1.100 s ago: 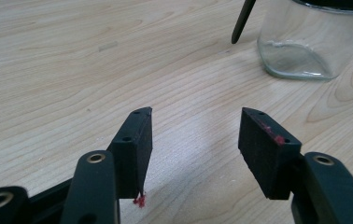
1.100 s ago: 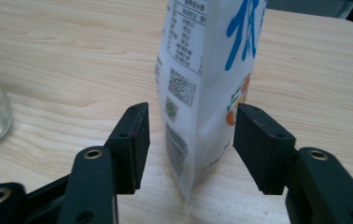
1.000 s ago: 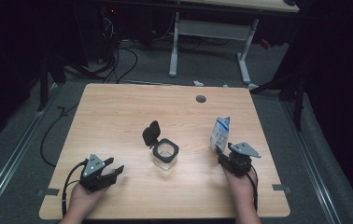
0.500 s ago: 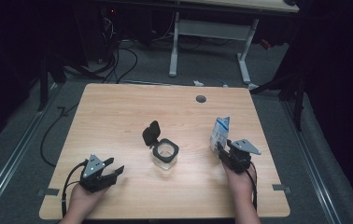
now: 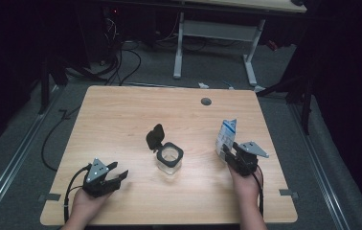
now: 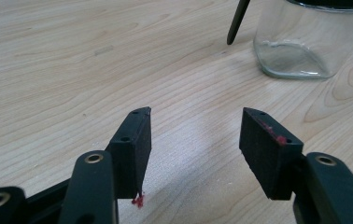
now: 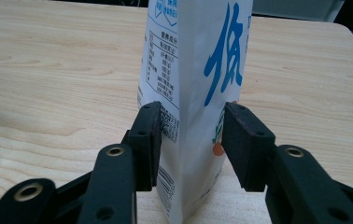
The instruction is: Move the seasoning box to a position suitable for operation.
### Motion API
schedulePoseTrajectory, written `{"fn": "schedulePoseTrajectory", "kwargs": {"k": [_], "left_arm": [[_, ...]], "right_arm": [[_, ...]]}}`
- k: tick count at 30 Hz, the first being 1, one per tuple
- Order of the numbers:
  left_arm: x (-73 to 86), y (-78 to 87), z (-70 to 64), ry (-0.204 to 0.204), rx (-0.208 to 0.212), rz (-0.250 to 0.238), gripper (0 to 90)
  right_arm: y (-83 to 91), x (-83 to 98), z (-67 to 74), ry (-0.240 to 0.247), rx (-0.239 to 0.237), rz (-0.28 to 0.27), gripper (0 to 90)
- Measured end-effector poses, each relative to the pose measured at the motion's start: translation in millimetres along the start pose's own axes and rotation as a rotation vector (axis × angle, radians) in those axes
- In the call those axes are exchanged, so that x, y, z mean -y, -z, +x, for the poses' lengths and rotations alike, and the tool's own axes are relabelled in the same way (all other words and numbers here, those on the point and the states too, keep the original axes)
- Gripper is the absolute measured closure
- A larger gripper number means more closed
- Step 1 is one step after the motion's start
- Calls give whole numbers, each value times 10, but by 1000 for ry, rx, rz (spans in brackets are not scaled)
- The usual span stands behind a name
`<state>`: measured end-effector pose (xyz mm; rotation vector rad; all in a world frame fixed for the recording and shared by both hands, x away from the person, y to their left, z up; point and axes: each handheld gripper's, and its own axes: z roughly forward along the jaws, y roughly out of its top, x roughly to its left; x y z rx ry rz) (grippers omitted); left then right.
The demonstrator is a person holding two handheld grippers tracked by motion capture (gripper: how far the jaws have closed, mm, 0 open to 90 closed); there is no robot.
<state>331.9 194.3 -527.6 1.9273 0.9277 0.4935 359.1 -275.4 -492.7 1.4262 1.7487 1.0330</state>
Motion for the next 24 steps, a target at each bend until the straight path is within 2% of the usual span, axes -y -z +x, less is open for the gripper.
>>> {"fn": "schedulePoseTrajectory", "kwargs": {"k": [4, 10, 18, 24], "left_arm": [[1, -3, -2, -2, 2, 1, 441], [2, -4, 1, 0, 1, 1, 440], [3, -8, -5, -2, 3, 4, 439], [6, -11, -7, -2, 5, 7, 439]], "right_arm": [[6, -14, 7, -2, 4, 5, 677], [14, -1, 9, -1, 2, 5, 707], [31, 25, 19, 16, 14, -7, 809], [40, 24, 10, -3, 1, -6, 846]]}}
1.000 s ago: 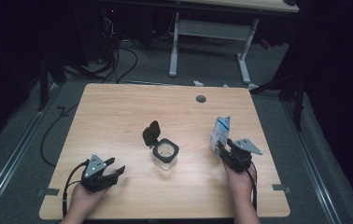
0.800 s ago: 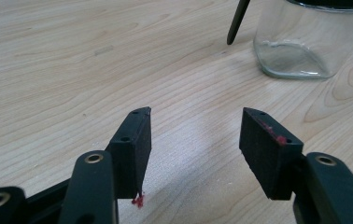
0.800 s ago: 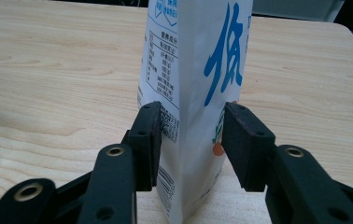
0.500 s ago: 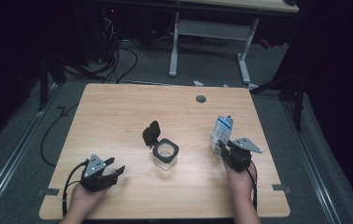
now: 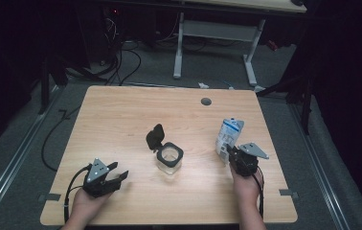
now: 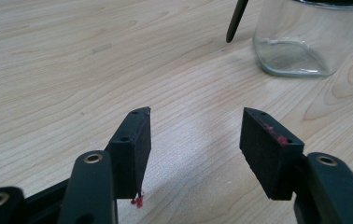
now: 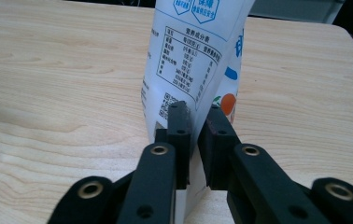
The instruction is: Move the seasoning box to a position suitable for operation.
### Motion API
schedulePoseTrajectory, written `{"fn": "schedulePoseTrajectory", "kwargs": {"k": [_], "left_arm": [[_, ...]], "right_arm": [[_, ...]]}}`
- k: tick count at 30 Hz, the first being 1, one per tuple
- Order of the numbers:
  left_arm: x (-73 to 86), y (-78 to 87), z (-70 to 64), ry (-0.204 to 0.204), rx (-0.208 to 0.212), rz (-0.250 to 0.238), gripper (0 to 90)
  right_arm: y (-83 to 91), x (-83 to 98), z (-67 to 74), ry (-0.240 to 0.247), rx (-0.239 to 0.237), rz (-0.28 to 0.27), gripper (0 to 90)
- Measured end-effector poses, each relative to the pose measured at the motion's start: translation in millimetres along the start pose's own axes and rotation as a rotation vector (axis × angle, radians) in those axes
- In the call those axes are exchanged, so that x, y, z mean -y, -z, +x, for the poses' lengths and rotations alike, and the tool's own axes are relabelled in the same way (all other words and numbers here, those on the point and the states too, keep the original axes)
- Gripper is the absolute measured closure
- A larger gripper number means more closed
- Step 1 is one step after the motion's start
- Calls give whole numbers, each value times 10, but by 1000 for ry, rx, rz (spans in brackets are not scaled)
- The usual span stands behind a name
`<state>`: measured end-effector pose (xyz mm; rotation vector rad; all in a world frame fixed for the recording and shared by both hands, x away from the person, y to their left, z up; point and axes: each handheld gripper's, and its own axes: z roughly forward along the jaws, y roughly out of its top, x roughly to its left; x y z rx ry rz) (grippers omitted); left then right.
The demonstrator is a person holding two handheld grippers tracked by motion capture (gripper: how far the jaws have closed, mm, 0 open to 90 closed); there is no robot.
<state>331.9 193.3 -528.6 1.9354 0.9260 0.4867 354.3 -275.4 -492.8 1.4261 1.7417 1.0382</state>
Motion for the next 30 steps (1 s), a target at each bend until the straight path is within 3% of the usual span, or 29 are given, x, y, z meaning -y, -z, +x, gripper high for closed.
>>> {"fn": "schedulePoseTrajectory", "kwargs": {"k": [8, 17, 30], "left_arm": [[3, 0, 6, 5, 0, -2, 438], [6, -2, 2, 10, 12, -3, 431], [7, 6, -12, -21, 53, -10, 396]], "right_arm": [[6, 0, 11, -16, 3, 0, 858], [20, -9, 48, 28, -10, 17, 870], [30, -37, 50, 19, -46, 42, 878]]}}
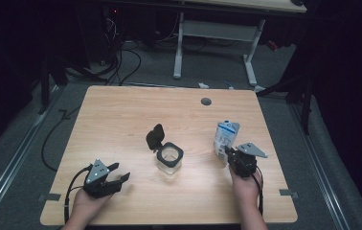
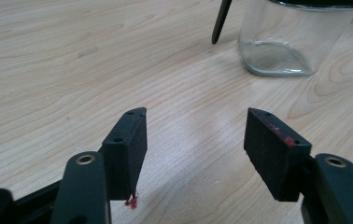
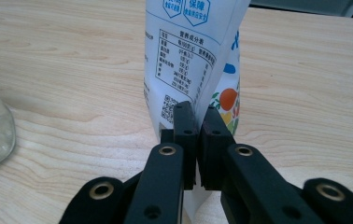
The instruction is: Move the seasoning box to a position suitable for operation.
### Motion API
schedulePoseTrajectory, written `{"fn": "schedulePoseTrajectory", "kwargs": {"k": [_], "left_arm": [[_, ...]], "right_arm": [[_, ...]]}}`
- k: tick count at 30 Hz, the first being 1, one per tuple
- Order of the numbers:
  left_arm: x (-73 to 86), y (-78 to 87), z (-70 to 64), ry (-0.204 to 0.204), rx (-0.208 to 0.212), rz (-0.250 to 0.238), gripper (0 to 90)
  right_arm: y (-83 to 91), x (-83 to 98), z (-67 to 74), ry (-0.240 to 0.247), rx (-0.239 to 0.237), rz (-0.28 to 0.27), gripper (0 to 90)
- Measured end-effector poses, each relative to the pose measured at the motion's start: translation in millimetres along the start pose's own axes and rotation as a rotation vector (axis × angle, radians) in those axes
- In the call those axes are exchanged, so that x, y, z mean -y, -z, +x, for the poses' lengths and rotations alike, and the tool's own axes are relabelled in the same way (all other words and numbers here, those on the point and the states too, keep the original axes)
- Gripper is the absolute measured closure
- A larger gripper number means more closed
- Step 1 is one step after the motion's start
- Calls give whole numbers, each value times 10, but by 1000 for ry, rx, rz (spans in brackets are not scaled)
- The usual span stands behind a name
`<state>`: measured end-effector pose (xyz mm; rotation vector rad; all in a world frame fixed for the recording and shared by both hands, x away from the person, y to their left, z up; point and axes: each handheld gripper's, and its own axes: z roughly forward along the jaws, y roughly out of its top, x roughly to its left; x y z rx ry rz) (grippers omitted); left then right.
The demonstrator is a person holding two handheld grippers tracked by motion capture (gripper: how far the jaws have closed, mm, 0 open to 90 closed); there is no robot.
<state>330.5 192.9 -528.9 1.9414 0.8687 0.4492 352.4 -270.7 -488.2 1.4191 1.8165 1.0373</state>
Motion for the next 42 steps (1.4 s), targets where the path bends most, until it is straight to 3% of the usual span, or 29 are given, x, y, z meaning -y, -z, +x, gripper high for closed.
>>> {"fn": "schedulePoseTrajectory", "kwargs": {"k": [9, 14, 20, 42], "left_arm": [[-1, 8, -6, -1, 19, -13, 379], [-1, 6, -15, -4, 23, -13, 380], [-4, 18, -20, -9, 44, -39, 375], [-13, 5, -35, -17, 57, -37, 370]], "right_arm": [[19, -39, -27, 6, -26, 25, 879], [38, -84, -4, 38, -33, 53, 881], [72, -154, 8, 60, -45, 99, 883], [248, -361, 95, 162, -151, 288, 885]]}}
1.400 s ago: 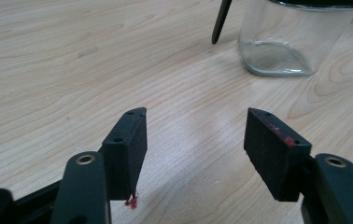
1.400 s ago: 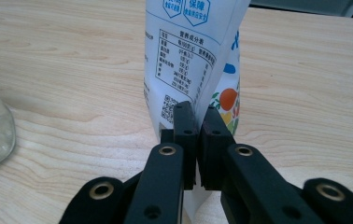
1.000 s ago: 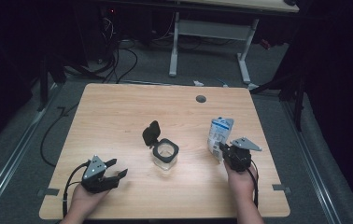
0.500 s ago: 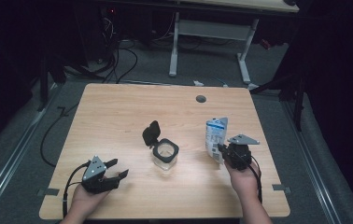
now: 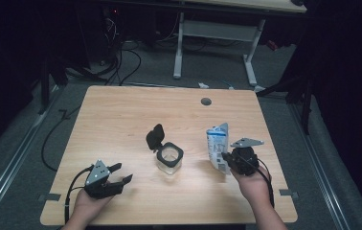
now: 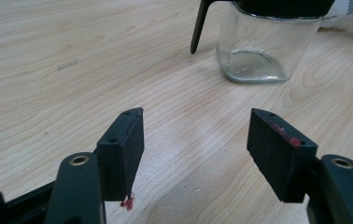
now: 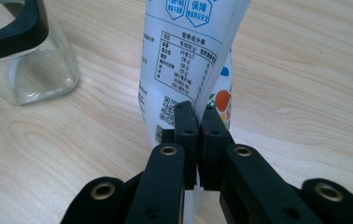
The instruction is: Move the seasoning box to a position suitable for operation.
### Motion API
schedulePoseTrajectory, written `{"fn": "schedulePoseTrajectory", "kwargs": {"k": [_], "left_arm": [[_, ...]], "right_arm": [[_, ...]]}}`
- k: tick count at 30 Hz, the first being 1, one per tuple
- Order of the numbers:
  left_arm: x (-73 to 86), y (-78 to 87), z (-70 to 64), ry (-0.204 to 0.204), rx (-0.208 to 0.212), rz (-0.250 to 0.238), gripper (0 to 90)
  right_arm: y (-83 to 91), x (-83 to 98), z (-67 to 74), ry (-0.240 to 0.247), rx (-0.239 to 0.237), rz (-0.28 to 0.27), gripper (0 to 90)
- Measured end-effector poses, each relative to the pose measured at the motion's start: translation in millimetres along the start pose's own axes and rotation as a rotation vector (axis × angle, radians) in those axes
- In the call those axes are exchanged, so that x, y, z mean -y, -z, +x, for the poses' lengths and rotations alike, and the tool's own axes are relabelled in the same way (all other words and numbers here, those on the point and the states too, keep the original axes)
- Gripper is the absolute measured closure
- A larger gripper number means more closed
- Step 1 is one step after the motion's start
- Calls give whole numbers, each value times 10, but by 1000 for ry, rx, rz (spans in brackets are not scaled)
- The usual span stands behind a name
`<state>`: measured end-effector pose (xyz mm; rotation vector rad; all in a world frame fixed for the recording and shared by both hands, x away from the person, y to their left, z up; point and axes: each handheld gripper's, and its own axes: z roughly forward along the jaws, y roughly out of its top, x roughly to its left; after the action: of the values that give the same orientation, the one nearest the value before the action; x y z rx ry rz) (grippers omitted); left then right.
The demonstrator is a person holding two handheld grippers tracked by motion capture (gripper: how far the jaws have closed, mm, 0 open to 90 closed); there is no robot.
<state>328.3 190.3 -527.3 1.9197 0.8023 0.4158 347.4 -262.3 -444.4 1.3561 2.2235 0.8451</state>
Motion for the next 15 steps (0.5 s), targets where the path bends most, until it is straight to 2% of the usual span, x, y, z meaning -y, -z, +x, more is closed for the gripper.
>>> {"fn": "schedulePoseTrajectory", "kwargs": {"k": [15], "left_arm": [[-2, -4, -13, 2, 12, -8, 370]], "right_arm": [[89, -97, 58, 42, -41, 102, 886]]}}
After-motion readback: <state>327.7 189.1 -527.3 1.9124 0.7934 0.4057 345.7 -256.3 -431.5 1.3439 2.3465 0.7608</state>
